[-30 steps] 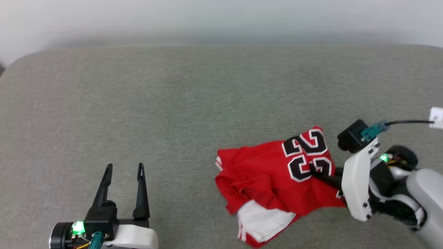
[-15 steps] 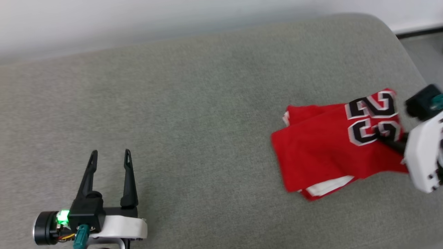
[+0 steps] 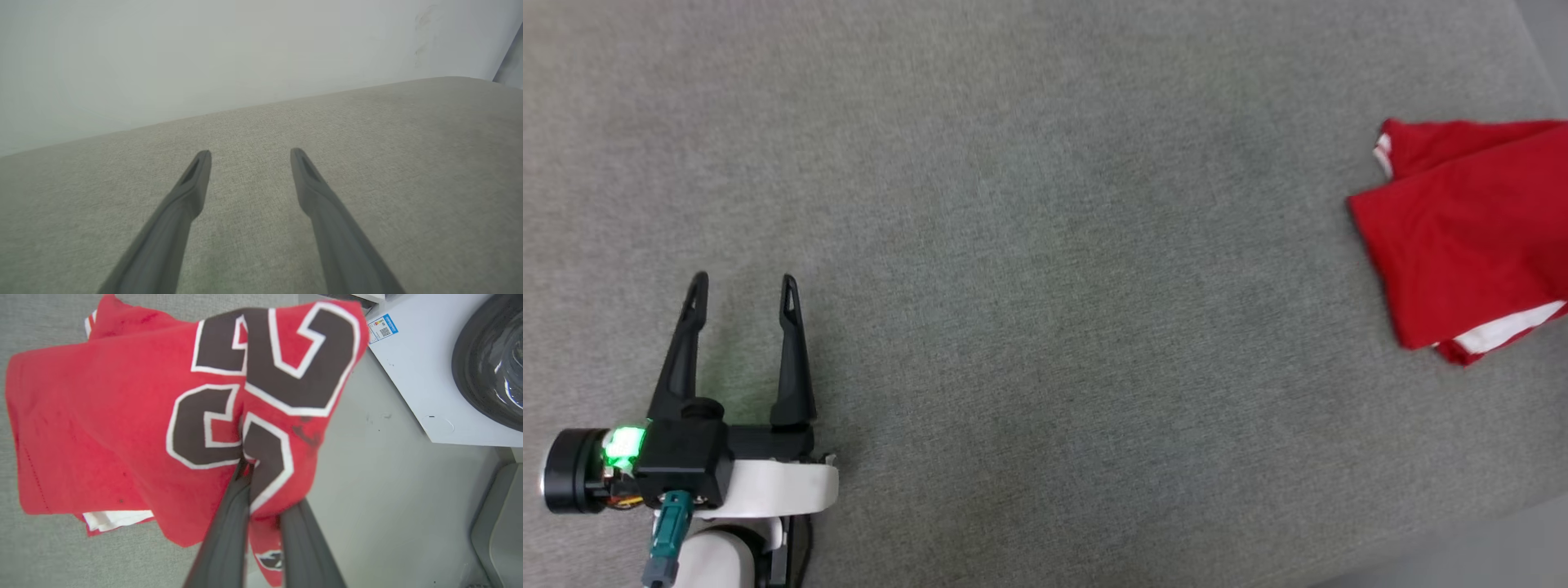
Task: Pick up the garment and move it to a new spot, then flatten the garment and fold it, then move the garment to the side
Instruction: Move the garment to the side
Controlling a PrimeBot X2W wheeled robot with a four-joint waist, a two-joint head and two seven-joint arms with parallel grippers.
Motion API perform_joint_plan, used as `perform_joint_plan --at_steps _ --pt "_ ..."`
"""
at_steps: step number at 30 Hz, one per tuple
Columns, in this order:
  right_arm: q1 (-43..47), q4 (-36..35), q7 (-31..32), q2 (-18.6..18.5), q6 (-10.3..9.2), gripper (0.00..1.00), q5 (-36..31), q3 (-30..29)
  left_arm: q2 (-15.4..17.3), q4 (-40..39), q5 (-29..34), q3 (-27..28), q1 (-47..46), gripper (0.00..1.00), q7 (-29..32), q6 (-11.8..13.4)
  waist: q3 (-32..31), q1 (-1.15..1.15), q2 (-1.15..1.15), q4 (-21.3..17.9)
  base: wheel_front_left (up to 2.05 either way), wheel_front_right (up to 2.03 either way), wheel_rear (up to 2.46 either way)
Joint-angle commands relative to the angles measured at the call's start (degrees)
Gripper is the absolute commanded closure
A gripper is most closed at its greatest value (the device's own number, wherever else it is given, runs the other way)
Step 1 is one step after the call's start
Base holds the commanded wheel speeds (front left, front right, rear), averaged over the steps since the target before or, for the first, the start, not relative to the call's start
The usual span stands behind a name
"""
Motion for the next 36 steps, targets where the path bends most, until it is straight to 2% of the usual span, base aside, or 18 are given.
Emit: perform_joint_plan --at_steps 1,5,12,13,14,20,27,32,36 --pt "-1.07 0.81 -0.42 0.97 -0.09 1.0 -0.44 -0.86 0.53 -0.47 0.31 0.06 -0.69 0.0 -0.12 -0.08 2.27 -0.01 0.0 -0.03 0.0 0.0 0.0" --pt "-2.98 5.03 -1.31 2.32 -0.09 1.0 -4.74 -5.03 1.08 -1.71 0.31 0.09 -1.62 0.0 -0.12 -0.02 4.47 -0.01 0.0 0.33 0.0 0.0 0.0" --pt "-3.94 10.56 -1.83 7.17 -0.09 1.0 -10.42 -10.3 1.53 -2.33 0.13 -0.07 -2.16 0.0 -0.12 0.57 5.45 -0.01 0.0 0.59 0.0 0.0 0.0" --pt "-3.96 10.89 -2.27 7.85 -0.09 0.13 -11.2 -10.84 1.42 -2.06 0.04 -0.2 -2.07 0.0 -0.12 0.63 4.98 -0.01 0.0 0.69 0.0 0.0 0.0" --pt "-4.02 11.24 -2.89 8.12 -0.1 0.0 -12.43 -11.65 1.25 -1.92 -0.05 -0.26 -1.89 0.0 -0.12 0.73 4.52 -0.01 0.0 0.77 0.0 0.0 0.0" --pt "-4.62 10.96 -8.02 9.44 -0.09 0.0 -22.15 -15.63 -0.05 -0.79 -0.71 -0.95 -0.55 0.0 -0.12 1.37 -0.47 -0.01 0.0 2.04 0.0 0.0 0.0" --pt "-4.8 5.52 -20.88 12.48 -0.09 0.0 -30.41 -19.51 -1.72 0.63 -1.45 -1.44 1.72 0.0 -0.11 2.15 -6.37 -0.01 0.0 5.13 0.0 0.0 0.0" --pt "-4.24 1.47 -32.91 17.34 -0.09 0.0 -35.18 -20.98 -2.71 1.49 -1.64 -1.91 3.26 0.0 -0.12 2.33 -9.53 -0.01 0.0 7.97 0.0 0.0 0.0" --pt "-2.18 -1.15 -40.76 23.29 -0.09 0.0 -36.82 -20.65 -3.26 2.43 -1.9 -2.16 4.27 0.0 -0.12 2.53 -12.12 -0.01 0.0 10.2 0.0 0.0 0.0"
